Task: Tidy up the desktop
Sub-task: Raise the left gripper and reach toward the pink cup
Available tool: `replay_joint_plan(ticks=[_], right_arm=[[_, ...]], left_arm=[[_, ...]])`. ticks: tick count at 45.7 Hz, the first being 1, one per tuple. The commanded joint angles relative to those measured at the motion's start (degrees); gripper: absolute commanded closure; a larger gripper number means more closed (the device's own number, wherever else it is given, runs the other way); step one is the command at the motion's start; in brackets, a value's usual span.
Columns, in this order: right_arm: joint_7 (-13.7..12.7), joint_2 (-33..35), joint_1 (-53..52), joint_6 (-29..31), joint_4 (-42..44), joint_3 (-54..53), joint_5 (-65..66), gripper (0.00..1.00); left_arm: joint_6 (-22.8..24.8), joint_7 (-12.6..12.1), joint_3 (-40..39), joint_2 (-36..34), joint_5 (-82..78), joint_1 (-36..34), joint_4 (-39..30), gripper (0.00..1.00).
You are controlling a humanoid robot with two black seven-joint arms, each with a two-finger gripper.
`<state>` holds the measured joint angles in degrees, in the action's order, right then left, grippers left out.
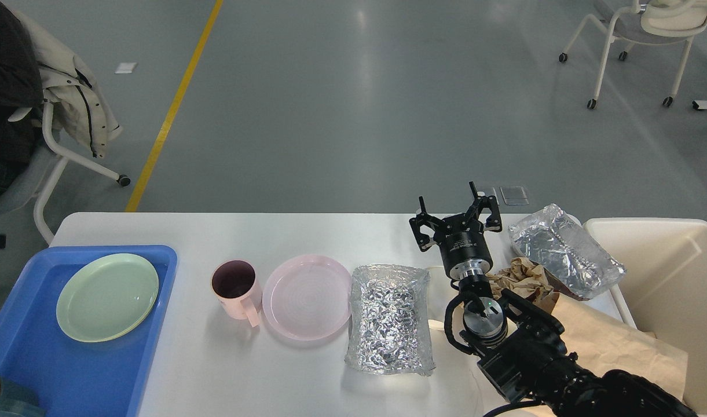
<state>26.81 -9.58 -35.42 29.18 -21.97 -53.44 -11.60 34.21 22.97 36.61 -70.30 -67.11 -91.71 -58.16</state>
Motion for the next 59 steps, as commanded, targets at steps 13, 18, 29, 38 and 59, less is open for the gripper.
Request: replay_joint_plan(ticks=[13,18,29,38,59], right_arm=[[0.0,0.0,0.0,0.0,0.0,0.0,0.0,0.0],[0.0,0.0,0.0,0.0,0.0,0.0,0.0,0.0],[0.0,0.0,0.0,0.09,0.0,0.0,0.0,0.0],[0.0,0.0,0.0,0.0,0.0,0.0,0.0,0.0],[0.0,0.0,0.0,0.09,0.0,0.0,0.0,0.0]], left_arm=[[20.79,-10.04,-12.0,7.63,12.08,-27.99,-0.64,0.22],[20.79,-14.61,-12.09,10.71,16.57,-27.91,-1.52,0.22],[5.19,-16.29,2.22,13.7,17.72,-21.59,-13.91,0.22],[-8.89,-16.29,11.11,20.99,17.81,-10.43,-14.79,0.22],[-24.36,-22.44,10.85,31.1,21.32,8.47,-14.44,0.22]])
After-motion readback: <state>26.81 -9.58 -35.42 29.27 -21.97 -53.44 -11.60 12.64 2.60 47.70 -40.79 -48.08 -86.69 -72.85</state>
